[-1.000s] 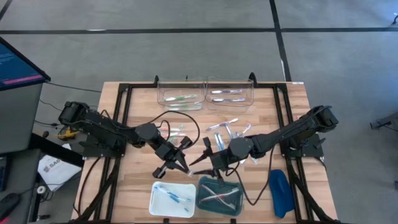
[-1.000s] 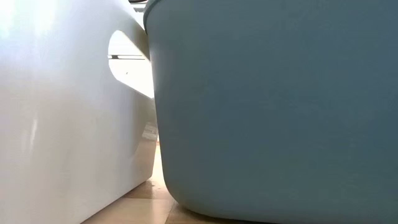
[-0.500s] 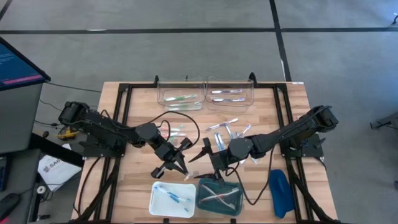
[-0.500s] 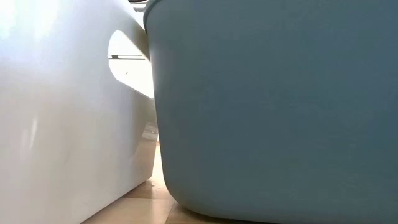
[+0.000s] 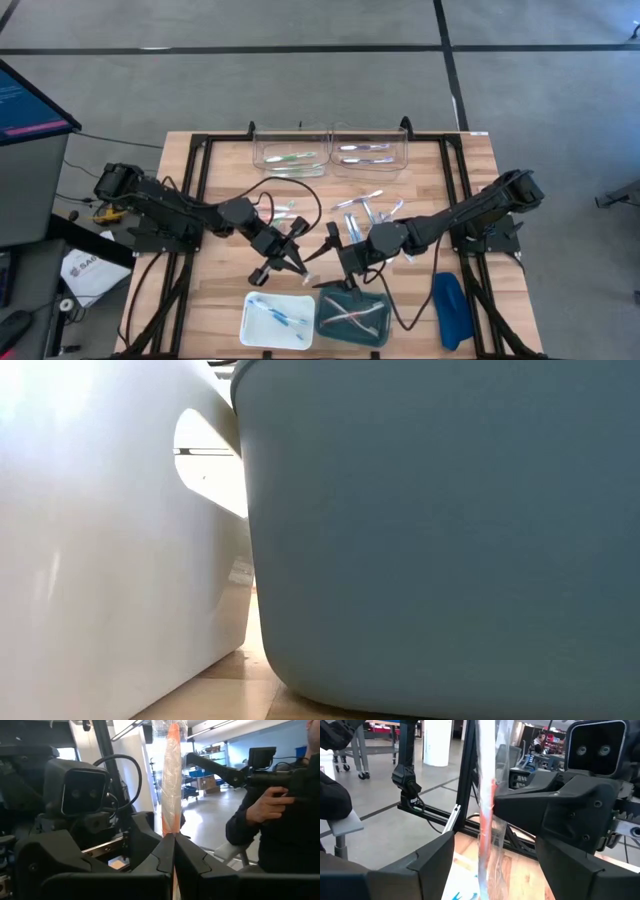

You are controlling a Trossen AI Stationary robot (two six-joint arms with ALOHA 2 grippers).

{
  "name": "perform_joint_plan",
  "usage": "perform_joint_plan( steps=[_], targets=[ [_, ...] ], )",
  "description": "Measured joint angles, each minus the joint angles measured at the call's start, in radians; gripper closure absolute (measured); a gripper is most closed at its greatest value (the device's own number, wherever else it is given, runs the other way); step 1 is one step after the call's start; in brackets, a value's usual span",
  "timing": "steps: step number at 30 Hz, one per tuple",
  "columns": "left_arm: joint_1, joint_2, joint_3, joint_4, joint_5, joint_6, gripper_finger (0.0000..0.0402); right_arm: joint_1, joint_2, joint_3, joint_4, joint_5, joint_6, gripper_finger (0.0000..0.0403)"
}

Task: Pick & Place Toothbrushes
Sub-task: Put the orange toothbrush into the green bin

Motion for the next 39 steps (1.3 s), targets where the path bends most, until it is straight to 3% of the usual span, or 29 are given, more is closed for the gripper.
perform_joint_plan(
  steps=[23, 29, 39],
  targets=[
    [-0.001, 0.000, 0.000, -0.004, -0.040, 0.006, 0.0401, -0.006, 0.000, 0.001, -0.018, 0.001, 0.050, 0.0143],
    [0.000, 0.000, 0.000, -0.004, -0.053, 0.006, 0.0401, -0.006, 0.000, 0.001, -0.019, 0.001, 0.051, 0.0204],
    [0.000, 0.000, 0.000, -0.005, -0.048, 0.006, 0.0401, -0.006, 0.000, 0.002, -0.043, 0.000, 0.046, 0.0360]
  ],
)
